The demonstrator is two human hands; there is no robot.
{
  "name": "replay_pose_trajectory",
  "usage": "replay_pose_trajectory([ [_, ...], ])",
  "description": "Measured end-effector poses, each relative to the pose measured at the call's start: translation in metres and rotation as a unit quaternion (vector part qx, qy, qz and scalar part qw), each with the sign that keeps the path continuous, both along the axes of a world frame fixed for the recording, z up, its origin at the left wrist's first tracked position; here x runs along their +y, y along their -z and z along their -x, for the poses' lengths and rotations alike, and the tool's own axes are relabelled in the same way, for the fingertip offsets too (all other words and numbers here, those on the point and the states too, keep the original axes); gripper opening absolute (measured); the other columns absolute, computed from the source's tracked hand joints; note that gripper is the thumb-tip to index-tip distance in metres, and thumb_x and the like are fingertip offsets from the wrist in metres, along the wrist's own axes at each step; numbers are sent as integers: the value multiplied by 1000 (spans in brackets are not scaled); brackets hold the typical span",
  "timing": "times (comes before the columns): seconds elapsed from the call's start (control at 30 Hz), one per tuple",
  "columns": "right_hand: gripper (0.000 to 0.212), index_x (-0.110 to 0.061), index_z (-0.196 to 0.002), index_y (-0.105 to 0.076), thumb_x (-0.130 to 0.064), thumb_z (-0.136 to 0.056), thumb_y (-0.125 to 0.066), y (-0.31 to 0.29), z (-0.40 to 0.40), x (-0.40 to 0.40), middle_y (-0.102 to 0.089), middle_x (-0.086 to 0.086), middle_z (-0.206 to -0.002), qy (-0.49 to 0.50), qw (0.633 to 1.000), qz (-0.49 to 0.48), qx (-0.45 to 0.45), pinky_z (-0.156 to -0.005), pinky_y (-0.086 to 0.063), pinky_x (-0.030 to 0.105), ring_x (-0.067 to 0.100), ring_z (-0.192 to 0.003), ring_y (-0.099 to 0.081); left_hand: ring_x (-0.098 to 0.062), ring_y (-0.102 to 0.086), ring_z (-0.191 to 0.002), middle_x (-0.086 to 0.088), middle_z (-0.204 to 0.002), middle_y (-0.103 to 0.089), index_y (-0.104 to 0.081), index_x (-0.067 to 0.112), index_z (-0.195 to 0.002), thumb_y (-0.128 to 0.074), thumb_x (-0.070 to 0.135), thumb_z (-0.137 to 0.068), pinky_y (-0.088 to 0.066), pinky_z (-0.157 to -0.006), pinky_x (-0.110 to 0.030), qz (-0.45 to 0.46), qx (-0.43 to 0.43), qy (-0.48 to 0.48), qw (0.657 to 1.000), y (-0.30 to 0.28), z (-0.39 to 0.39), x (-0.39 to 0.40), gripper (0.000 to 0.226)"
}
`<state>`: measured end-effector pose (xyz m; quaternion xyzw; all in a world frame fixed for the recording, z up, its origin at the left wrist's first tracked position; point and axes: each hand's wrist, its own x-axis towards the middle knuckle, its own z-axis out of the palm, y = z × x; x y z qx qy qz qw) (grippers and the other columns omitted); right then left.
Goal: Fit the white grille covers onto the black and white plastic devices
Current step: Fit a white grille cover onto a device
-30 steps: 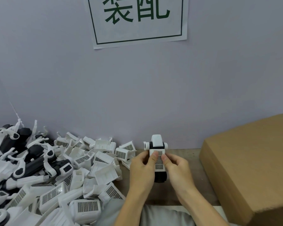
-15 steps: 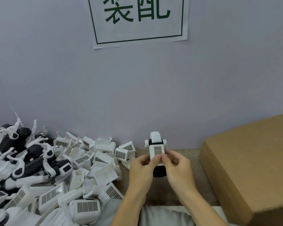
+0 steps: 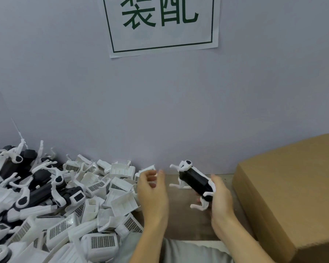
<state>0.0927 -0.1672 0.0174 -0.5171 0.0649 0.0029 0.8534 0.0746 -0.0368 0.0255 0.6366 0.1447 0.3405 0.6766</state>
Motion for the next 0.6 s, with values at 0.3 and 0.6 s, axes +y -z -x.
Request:
replay_pose_trajectory([
  [0.3,31,-5,-118,-69,-18,-99,-49,-6,1,-2,-69,14,-109,-146,988,7,-40,-59,-58,39,28,-92,-61,-13,-70,-86,0,-98,-75,-76,20,-97,-50,42,-100,-51,-79,-40,261,10,169,950,-10,1,8,34],
  [0.6,62,-51,-117,-65,-1,-80,-73,-40,9,-32,-64,-30,-115,-129,851,416,-292,-85,-56,34,0,-111,-59,-19,-70,-72,-8,-81,-71,-80,19,-84,-77,49,-68,-60,-70,-39,198,12,235,952,-10,1,26,34],
])
